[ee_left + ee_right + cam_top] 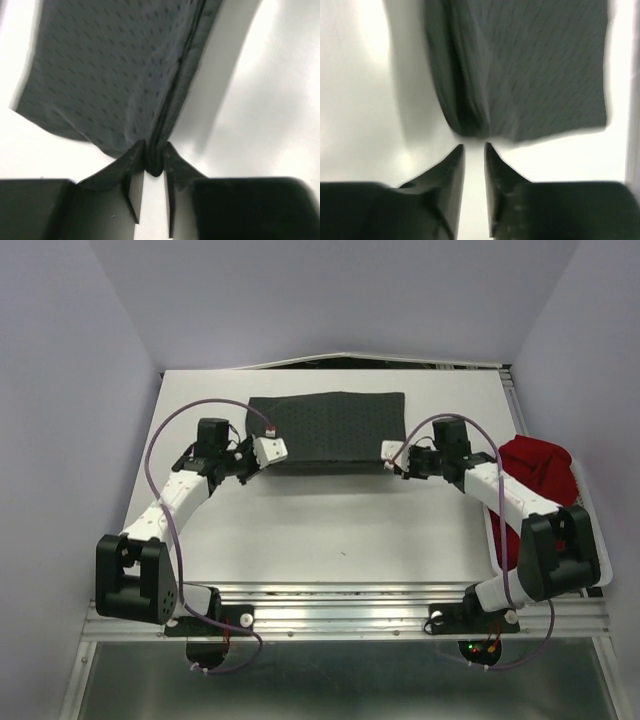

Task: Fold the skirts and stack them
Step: Flatten the skirt out, then fold the skirt

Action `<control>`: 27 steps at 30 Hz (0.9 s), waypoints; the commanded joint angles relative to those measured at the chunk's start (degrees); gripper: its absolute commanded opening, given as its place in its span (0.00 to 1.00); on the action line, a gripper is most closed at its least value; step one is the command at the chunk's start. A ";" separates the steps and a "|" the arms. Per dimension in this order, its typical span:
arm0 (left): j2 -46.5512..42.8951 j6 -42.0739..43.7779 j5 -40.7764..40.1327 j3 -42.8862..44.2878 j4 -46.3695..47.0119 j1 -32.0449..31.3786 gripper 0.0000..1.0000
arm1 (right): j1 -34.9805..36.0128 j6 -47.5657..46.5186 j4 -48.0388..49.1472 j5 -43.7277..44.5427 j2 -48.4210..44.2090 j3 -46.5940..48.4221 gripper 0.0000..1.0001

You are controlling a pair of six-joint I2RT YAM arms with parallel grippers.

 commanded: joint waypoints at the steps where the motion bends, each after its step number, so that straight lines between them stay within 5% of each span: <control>1: -5.94 10.81 -5.83 -4.41 -17.43 1.35 0.54 | -2.62 -9.66 -20.86 5.51 -4.67 -4.78 0.56; 3: -7.70 9.33 -4.95 -2.84 -20.78 1.35 0.73 | -2.62 -8.62 -25.10 4.63 -8.27 -5.04 0.85; 4: -8.75 7.84 -5.03 -1.61 -21.57 1.44 0.75 | -2.62 -8.09 -25.63 4.63 -9.50 -4.78 0.86; 9: -6.84 -10.50 -2.58 9.36 -17.99 6.26 0.79 | -2.62 6.12 -23.18 5.25 -10.59 0.92 0.86; 16: 18.68 -43.62 -5.12 30.10 -5.23 10.84 0.75 | -2.09 33.02 -24.66 0.15 9.09 23.93 0.72; 21: 35.34 -55.27 -7.93 46.89 -4.35 11.45 0.74 | 0.01 42.87 -24.05 0.49 20.00 32.21 0.71; 27: 47.30 -61.87 -10.04 55.43 -0.75 11.98 0.74 | 1.95 45.88 -25.98 2.96 26.60 34.86 0.70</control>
